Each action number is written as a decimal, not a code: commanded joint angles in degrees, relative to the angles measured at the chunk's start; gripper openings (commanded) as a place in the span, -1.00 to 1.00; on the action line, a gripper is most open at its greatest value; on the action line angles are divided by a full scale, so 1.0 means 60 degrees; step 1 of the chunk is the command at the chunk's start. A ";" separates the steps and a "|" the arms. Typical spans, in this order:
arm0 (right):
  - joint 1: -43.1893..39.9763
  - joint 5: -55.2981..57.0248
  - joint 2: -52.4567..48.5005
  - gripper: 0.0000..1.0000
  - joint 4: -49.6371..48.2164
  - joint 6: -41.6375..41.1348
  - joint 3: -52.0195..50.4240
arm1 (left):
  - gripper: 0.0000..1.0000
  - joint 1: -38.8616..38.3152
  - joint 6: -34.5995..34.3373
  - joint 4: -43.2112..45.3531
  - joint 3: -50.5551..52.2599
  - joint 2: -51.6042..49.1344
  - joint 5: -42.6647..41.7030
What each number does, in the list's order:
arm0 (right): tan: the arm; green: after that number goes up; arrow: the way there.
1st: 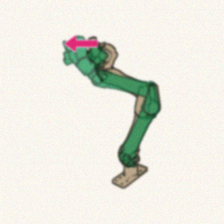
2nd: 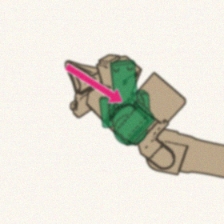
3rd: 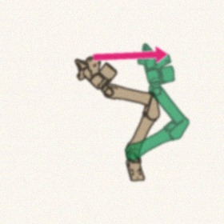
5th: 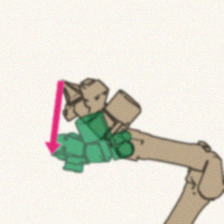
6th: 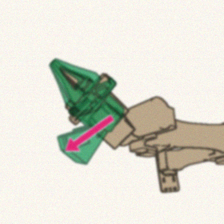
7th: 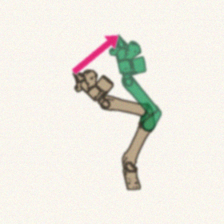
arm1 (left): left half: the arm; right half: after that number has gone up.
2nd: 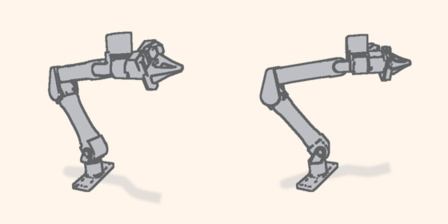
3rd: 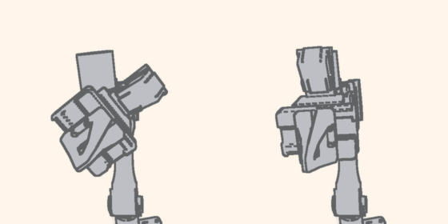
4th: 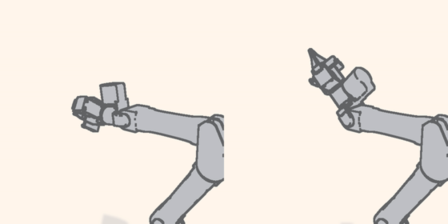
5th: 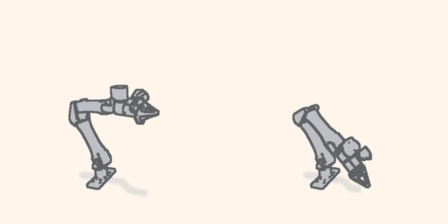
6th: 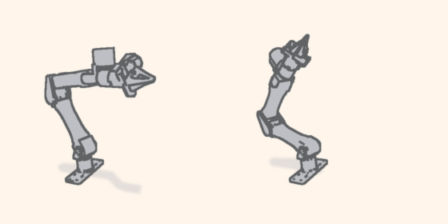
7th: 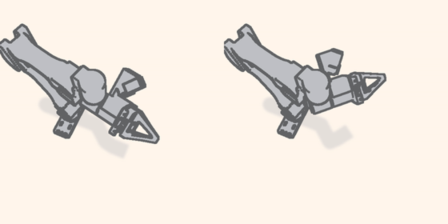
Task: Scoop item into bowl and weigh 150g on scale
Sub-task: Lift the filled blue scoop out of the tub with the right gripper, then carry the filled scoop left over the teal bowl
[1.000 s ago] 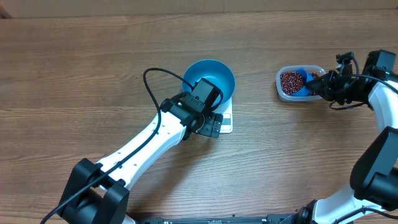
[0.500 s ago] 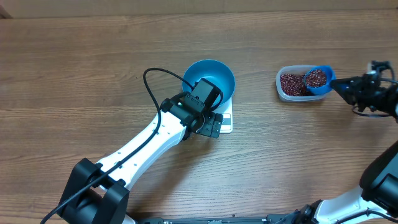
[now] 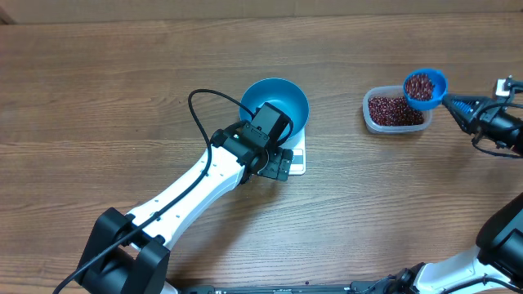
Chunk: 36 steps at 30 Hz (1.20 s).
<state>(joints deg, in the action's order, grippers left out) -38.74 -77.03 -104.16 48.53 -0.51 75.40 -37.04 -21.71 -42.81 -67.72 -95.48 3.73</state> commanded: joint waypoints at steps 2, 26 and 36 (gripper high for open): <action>-0.0040 -0.1657 0.0018 -0.93 -0.0142 -0.0353 0.0000 | 0.99 0.0044 -0.0029 0.0000 0.0047 -0.0036 0.0120; 0.2033 -0.0175 0.0033 -0.93 -0.1381 -0.2036 0.0011 | 0.99 0.0044 -0.0029 0.0000 0.0047 -0.0036 0.0120; 0.4506 -0.0353 0.0036 -0.93 -0.3005 -0.2419 0.0244 | 0.99 0.0044 -0.0029 0.0000 0.0047 -0.0036 0.0120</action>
<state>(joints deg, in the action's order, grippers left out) -14.83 -77.62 -104.16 32.38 -14.33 75.42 -37.04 -21.71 -42.81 -67.72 -95.48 3.73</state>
